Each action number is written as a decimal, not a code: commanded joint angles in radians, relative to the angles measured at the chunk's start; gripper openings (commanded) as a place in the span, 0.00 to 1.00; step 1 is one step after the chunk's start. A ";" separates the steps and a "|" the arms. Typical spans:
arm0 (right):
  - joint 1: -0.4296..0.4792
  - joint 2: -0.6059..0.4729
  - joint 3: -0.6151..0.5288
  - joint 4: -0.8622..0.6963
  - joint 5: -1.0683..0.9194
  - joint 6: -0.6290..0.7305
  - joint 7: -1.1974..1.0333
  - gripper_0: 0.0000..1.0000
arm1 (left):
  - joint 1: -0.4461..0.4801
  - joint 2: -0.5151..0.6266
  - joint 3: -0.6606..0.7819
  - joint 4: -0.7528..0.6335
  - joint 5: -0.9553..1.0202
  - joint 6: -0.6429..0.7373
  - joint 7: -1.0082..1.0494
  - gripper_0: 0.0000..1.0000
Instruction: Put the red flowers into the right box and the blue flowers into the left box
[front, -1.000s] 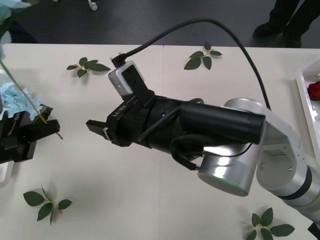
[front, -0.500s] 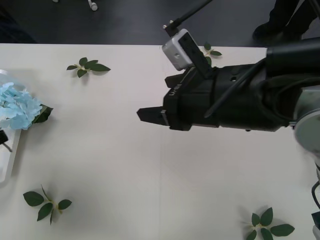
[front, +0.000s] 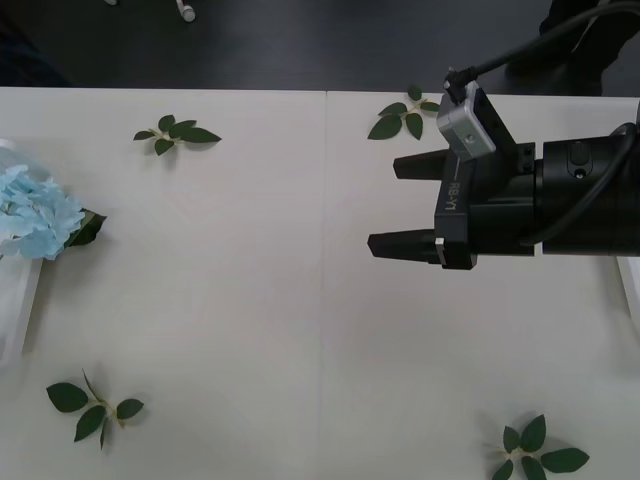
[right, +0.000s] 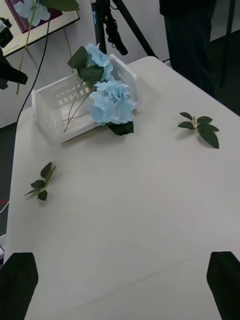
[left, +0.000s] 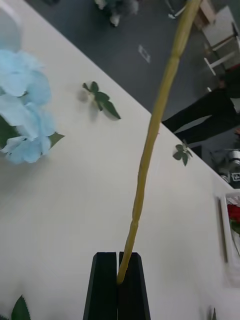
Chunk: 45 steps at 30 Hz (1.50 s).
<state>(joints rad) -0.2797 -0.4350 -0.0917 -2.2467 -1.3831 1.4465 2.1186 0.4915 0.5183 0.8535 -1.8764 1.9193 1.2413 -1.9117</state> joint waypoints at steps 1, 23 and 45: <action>0.024 -0.094 0.007 0.035 -0.062 -0.029 0.159 1.00 | 0.064 0.048 0.029 -0.064 -0.068 -0.048 0.066 0.00; 0.119 -0.508 0.053 0.127 -0.364 -0.255 0.417 1.00 | -0.031 0.174 0.039 -0.104 -0.579 -0.074 0.616 0.00; 0.186 -0.547 0.059 0.122 -0.366 -0.281 0.480 1.00 | -0.482 0.364 -0.191 0.448 -1.056 0.009 0.727 0.00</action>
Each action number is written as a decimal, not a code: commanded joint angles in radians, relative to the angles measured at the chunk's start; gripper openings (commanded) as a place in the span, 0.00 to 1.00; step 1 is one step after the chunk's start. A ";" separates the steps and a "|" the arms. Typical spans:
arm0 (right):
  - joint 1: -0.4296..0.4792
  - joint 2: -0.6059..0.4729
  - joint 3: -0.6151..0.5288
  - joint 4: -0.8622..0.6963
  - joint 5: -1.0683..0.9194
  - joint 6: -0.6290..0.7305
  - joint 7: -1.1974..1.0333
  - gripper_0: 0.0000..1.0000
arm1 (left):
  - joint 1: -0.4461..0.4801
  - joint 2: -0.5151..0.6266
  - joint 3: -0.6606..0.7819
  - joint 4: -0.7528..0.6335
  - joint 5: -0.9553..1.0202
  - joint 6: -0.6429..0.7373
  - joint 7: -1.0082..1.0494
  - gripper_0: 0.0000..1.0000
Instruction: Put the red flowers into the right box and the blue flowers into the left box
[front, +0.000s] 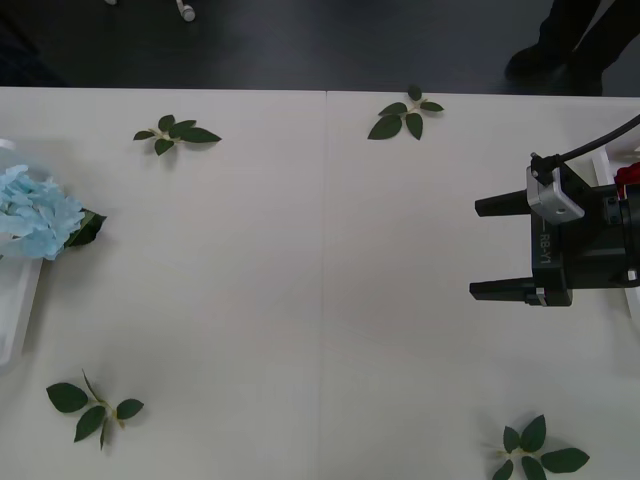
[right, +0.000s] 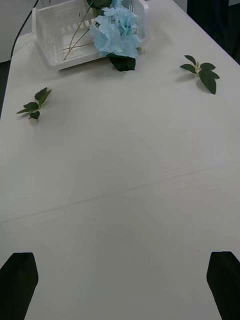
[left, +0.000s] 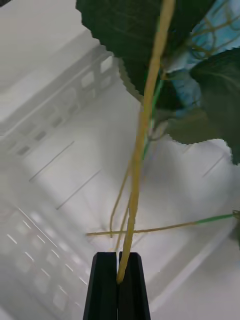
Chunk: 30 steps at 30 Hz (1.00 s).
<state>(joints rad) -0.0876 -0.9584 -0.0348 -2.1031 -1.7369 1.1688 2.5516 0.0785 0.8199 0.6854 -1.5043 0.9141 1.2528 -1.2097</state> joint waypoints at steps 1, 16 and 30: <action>-0.006 -0.023 0.003 -0.021 -0.012 -0.003 0.047 1.00 | -0.077 0.065 -0.029 0.090 -0.057 -0.003 0.025 0.00; -0.006 -0.023 0.003 -0.021 -0.012 -0.003 0.047 1.00 | -0.080 0.071 -0.063 0.108 0.002 -0.003 -0.002 1.00; -0.006 -0.023 0.003 -0.021 -0.012 -0.003 0.047 1.00 | 0.190 0.070 -0.017 -0.335 0.243 -0.001 -0.037 1.00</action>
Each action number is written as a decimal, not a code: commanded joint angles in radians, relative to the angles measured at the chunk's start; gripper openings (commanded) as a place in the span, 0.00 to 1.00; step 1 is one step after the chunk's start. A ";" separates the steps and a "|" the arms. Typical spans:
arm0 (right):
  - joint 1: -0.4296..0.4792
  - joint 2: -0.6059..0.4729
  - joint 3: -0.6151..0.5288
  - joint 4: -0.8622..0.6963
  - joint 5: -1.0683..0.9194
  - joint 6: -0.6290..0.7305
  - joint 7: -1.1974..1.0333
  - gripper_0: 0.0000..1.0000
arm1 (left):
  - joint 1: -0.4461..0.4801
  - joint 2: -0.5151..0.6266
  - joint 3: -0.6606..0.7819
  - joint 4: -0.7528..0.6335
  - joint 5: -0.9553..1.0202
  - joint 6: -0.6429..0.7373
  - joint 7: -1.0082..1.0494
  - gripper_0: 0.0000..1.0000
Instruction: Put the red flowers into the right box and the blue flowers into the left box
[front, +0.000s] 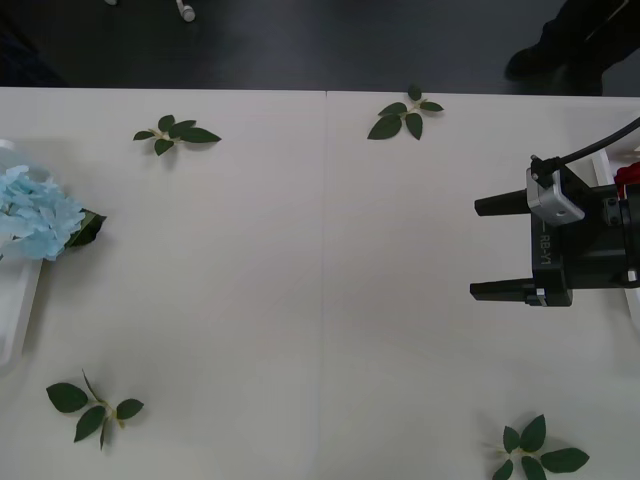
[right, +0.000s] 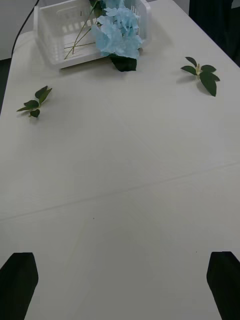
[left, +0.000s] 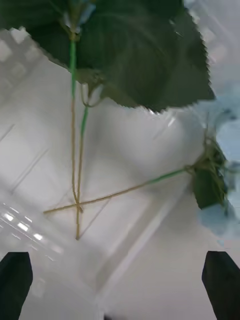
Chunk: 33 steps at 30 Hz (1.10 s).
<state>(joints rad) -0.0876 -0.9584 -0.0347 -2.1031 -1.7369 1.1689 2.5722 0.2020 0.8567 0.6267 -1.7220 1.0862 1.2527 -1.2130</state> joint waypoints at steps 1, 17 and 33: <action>-0.006 -0.023 0.003 -0.021 -0.012 -0.003 0.026 1.00 | 0.085 0.035 0.050 -0.160 0.107 -0.001 -0.037 1.00; -0.006 -0.023 0.003 -0.021 -0.012 -0.003 0.026 1.00 | 0.099 0.005 0.059 -0.350 0.498 -0.001 -0.447 1.00; -0.006 -0.023 0.003 -0.021 -0.012 -0.003 0.026 1.00 | -0.049 -0.110 0.087 -0.346 0.626 0.286 -1.148 1.00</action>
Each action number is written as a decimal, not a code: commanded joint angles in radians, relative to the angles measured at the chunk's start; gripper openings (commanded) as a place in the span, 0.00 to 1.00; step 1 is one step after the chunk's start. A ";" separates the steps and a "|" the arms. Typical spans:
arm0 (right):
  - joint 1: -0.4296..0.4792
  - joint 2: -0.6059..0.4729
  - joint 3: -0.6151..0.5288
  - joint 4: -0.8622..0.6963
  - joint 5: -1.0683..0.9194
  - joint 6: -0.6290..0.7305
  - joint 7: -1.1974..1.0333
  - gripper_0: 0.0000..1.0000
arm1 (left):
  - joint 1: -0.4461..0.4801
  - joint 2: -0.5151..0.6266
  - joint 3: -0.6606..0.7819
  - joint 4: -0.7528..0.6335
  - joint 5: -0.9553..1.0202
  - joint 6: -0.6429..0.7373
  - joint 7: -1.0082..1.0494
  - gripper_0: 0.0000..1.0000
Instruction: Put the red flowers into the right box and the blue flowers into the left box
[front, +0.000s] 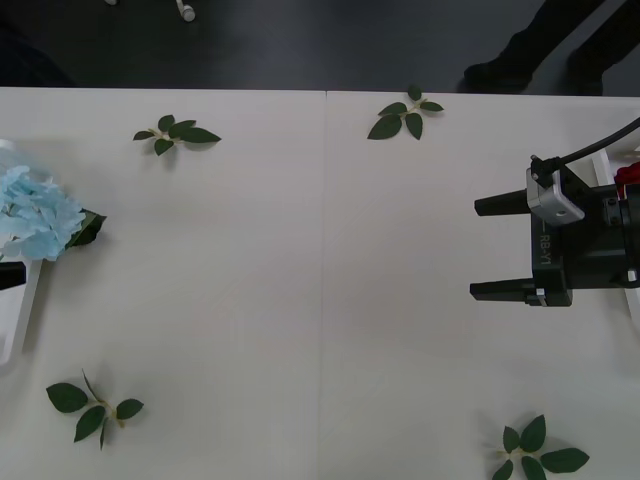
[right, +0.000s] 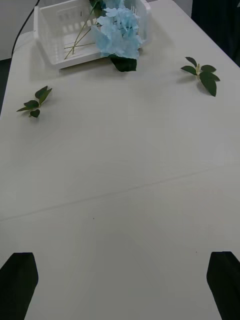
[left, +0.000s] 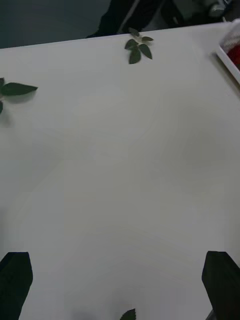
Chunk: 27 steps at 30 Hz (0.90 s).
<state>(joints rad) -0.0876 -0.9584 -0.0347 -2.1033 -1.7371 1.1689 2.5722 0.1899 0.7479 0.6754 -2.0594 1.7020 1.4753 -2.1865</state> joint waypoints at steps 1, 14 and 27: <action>-0.006 -0.023 0.002 -0.021 -0.012 -0.003 0.026 1.00 | -0.046 -0.004 0.038 -0.008 0.010 0.074 -0.193 1.00; -0.006 -0.023 0.002 -0.021 -0.012 -0.003 0.026 1.00 | -0.219 -0.130 0.018 -0.005 -0.055 0.269 -0.495 1.00; -0.006 -0.023 0.002 -0.021 -0.012 -0.003 0.026 1.00 | -0.336 -0.196 -0.094 -0.004 -0.121 0.269 -0.513 1.00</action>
<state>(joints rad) -0.0876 -0.9584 -0.0347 -2.1033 -1.7371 1.1689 2.5723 -0.1163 0.5455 0.5852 -2.0587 1.5881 1.7425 -2.6361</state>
